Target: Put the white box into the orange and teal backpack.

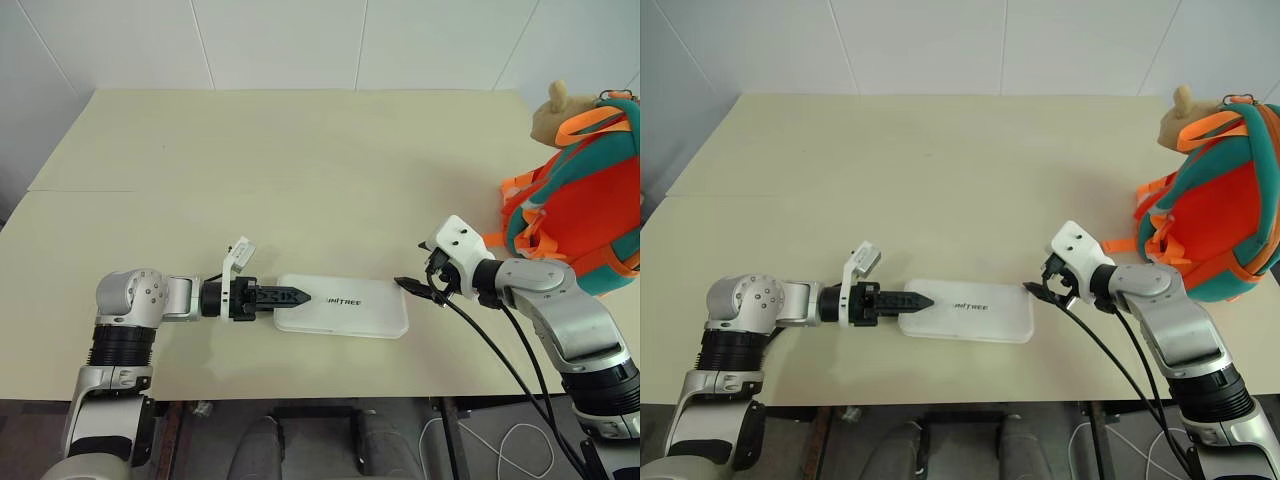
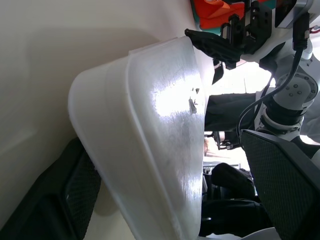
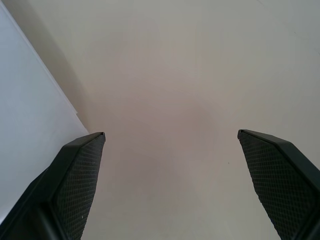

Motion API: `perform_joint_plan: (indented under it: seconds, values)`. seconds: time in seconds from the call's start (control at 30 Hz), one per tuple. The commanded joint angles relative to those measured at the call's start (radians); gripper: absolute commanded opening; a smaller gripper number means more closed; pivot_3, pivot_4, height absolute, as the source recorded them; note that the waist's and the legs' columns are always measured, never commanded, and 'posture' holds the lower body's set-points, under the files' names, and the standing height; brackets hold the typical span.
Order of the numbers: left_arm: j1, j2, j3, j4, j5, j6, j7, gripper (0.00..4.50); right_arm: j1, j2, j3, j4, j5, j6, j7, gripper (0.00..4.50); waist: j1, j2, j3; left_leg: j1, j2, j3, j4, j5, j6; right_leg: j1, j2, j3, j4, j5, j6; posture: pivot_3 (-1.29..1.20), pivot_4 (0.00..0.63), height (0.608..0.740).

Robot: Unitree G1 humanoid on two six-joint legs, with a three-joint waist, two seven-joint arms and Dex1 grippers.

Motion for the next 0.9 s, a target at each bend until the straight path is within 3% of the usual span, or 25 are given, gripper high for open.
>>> perform_joint_plan:
  seconds: [0.03,0.17,0.3,0.53,0.9]
  values:
    - [0.0,-0.026,-0.016,0.052,0.028,0.004,0.034,3.57,-0.011,-0.006,-0.023,-0.031,0.002,-0.008,-0.004,4.5,-0.001,0.0,0.0,0.0,0.0,0.0,0.0,0.0,0.0,0.0,0.0,0.0,0.0,0.0,0.0,0.0,0.15,0.74]
    - [-0.006,-0.006,-0.027,0.052,0.03,-0.002,0.024,2.31,-0.006,-0.016,-0.052,-0.031,0.008,-0.004,-0.007,4.5,-0.002,0.0,0.0,0.0,0.0,0.0,0.0,0.0,0.0,0.0,0.0,0.0,-0.001,0.0,0.001,0.0,0.15,0.74]
    - [-0.004,0.055,-0.075,0.018,0.044,-0.025,-0.01,1.55,0.013,-0.016,-0.139,-0.041,0.037,0.012,-0.024,4.5,-0.001,0.0,0.0,-0.001,0.0,-0.002,0.0,0.0,0.0,0.0,0.0,-0.001,-0.002,0.001,0.001,0.0,0.15,0.74]
    - [-0.032,0.099,-0.065,0.015,0.036,-0.049,-0.042,1.33,0.061,0.038,-0.328,-0.102,0.155,0.077,-0.073,4.5,-0.005,-0.002,-0.001,0.0,0.0,-0.002,0.0,0.0,0.0,0.002,0.0,-0.001,-0.002,-0.002,-0.005,0.0,0.15,0.74]
    - [-0.104,0.006,0.211,0.057,-0.089,-0.028,0.01,1.27,0.29,0.047,-0.705,-0.27,0.386,0.177,-0.092,4.5,-0.001,-0.002,-0.001,0.0,0.001,-0.002,-0.001,0.0,0.0,0.002,0.0,-0.001,-0.003,-0.001,-0.002,0.0,0.15,0.74]
